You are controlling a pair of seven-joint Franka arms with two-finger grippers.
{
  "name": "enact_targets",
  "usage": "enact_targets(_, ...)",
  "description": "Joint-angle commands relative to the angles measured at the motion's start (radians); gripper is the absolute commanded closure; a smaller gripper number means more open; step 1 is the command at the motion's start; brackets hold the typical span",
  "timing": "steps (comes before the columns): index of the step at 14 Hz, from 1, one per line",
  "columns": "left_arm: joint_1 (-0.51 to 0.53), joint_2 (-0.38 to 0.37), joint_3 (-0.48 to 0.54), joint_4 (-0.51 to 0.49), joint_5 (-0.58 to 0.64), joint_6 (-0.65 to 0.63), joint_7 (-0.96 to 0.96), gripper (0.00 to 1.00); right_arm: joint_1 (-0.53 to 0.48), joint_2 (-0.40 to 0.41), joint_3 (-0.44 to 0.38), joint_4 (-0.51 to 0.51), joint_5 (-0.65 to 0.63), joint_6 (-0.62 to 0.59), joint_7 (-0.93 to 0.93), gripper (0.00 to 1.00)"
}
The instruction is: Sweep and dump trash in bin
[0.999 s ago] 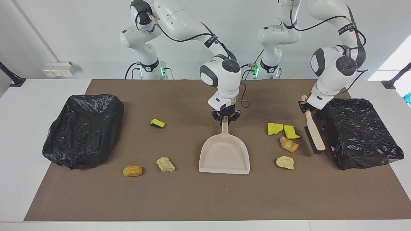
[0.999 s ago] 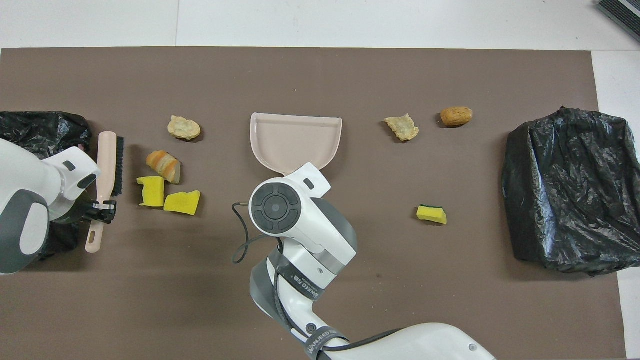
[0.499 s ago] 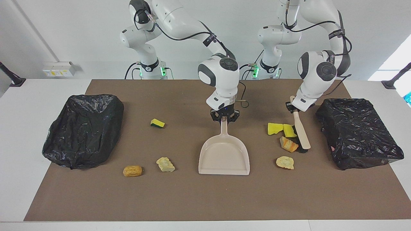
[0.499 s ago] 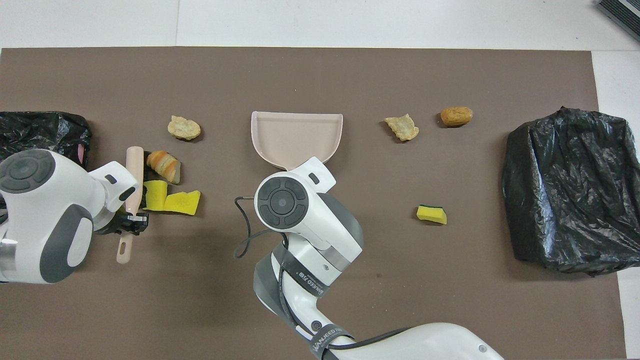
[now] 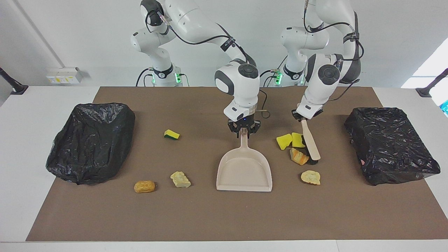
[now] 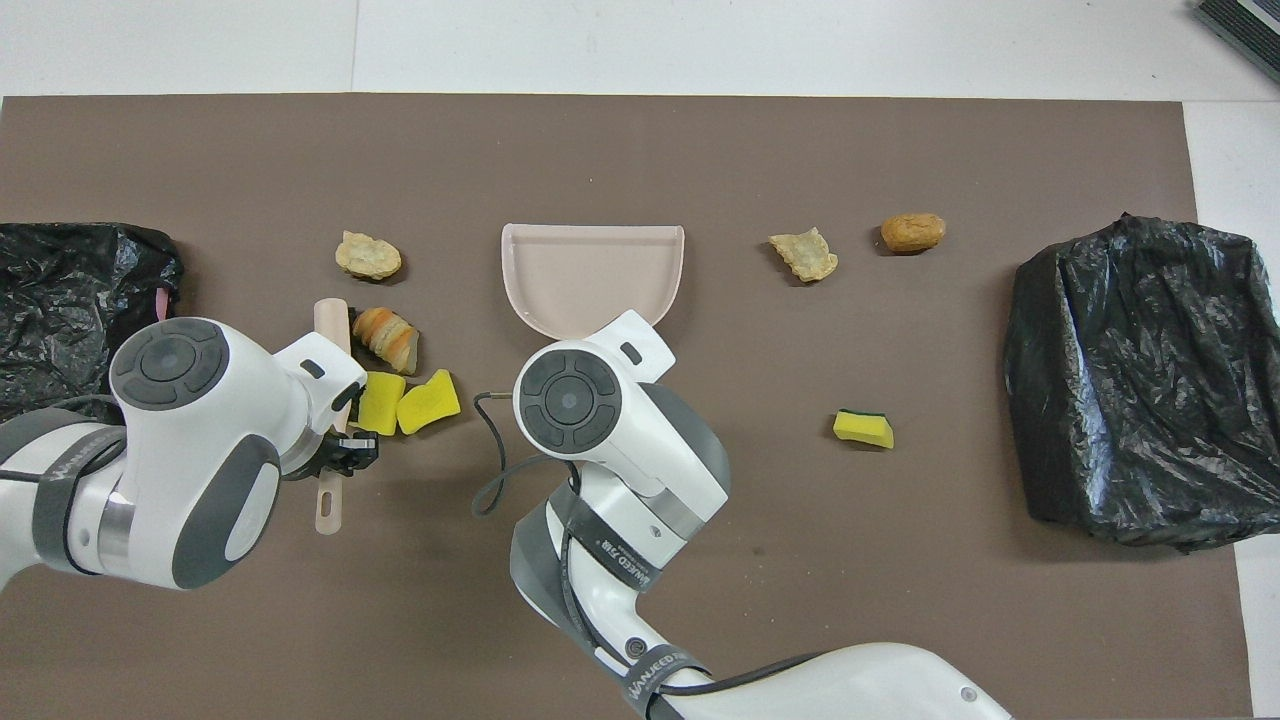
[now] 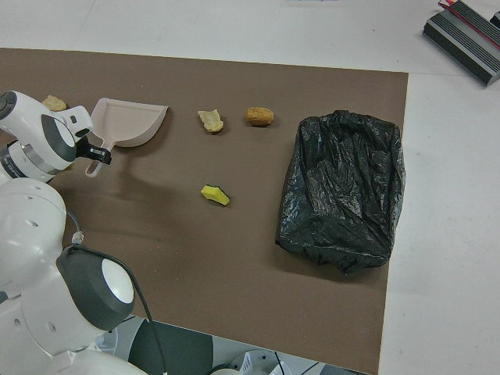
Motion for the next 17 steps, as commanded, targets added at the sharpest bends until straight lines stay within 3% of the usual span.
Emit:
enact_targets(1,0.005,-0.01,0.019,0.036,-0.011,0.0,0.003,1.0,-0.009,-0.025,0.005,-0.007,0.0,-0.039,-0.102,1.0)
enact_targets(7,0.123,-0.012,0.021,0.159,-0.011,-0.078,0.035,1.0,-0.13,-0.153,0.009,-0.009,0.03,-0.23,-0.554,1.0)
enact_targets(10,0.197,-0.015,0.019,0.147,-0.011,-0.055,0.038,1.0,-0.213,-0.199,0.006,-0.014,0.136,-0.361,-1.027,1.0)
enact_targets(12,0.197,-0.022,0.019,0.124,-0.011,-0.055,0.042,1.0,-0.231,-0.213,0.006,-0.02,0.144,-0.421,-1.221,1.0)
enact_targets(15,0.182,-0.047,0.018,0.023,-0.011,-0.049,0.092,1.0,-0.237,-0.217,0.006,-0.033,0.144,-0.421,-1.465,1.0)
enact_targets(17,0.15,-0.077,0.016,-0.025,-0.011,-0.044,0.13,1.0,-0.251,-0.236,0.005,-0.095,0.127,-0.332,-1.681,1.0)
